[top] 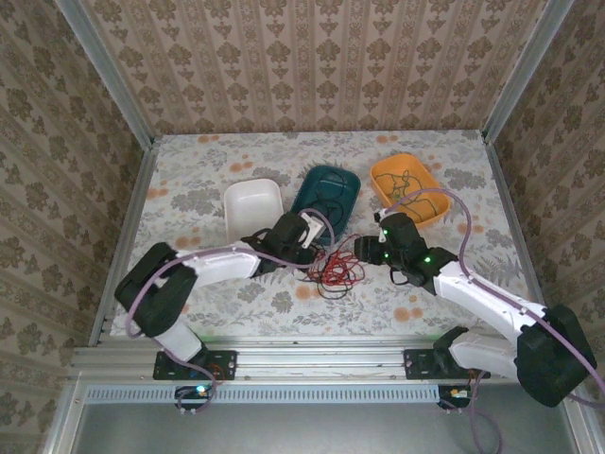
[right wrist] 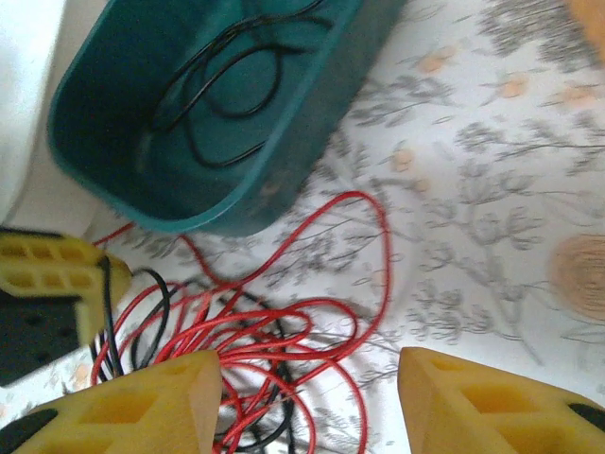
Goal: Untangle the cables
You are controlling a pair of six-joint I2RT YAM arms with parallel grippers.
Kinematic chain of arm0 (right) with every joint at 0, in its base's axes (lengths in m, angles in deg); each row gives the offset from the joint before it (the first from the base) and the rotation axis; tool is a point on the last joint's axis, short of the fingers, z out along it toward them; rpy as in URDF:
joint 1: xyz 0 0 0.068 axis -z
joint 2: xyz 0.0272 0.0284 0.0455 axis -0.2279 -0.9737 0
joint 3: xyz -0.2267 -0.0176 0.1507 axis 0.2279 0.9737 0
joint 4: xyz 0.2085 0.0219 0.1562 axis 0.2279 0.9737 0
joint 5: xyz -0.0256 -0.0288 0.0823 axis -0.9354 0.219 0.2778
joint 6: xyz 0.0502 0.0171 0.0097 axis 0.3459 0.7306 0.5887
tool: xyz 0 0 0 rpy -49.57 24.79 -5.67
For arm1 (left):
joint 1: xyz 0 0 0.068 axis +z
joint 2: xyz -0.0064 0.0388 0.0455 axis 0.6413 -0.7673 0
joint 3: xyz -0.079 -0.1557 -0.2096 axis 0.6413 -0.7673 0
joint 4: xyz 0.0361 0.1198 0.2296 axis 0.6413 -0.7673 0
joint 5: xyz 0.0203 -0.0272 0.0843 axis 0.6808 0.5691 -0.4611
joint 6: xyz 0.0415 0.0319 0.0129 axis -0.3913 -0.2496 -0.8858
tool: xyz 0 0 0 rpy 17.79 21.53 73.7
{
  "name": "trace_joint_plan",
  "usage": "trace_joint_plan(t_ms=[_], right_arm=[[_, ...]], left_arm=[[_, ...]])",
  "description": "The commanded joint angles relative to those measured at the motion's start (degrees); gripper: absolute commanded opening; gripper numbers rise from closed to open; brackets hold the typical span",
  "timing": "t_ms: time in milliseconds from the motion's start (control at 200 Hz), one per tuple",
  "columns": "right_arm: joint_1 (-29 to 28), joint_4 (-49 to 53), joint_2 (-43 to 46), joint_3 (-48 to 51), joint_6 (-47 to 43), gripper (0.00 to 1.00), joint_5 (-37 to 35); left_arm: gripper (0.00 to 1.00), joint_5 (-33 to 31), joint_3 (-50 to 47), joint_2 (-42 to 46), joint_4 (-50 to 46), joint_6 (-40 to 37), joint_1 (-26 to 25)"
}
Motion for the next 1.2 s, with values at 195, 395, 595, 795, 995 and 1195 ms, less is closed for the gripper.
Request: trace_joint_plan(t_ms=[195, 395, 595, 795, 995, 1195], right_arm=[[-6.9, -5.1, -15.4, -5.5, -4.3, 0.57, 10.4], [-6.9, -6.3, -23.6, -6.2, 0.3, 0.56, 4.5], [-4.2, -5.2, -25.1, -4.1, 2.6, 0.55, 2.1], [-1.4, -6.7, -22.2, -0.6, 4.4, 0.55, 2.9], [0.5, -7.1, -18.4, 2.5, 5.6, 0.55, 2.3], [0.9, -6.4, -10.5, 5.1, 5.7, 0.56, -0.5]], left_arm=[[0.00, 7.6, 2.0, 13.3, -2.9, -1.8, -0.6], [0.00, 11.7, 5.5, 17.6, -5.2, -1.1, -0.6], [0.00, 13.5, 10.4, 23.5, -6.4, -1.4, 0.5], [0.00, 16.0, 15.5, 27.4, -8.2, -3.0, 2.5], [0.00, 15.1, 23.2, 28.0, -8.7, -1.0, 6.4], [0.00, 10.5, 33.6, 21.2, -11.9, 0.1, 8.8]])
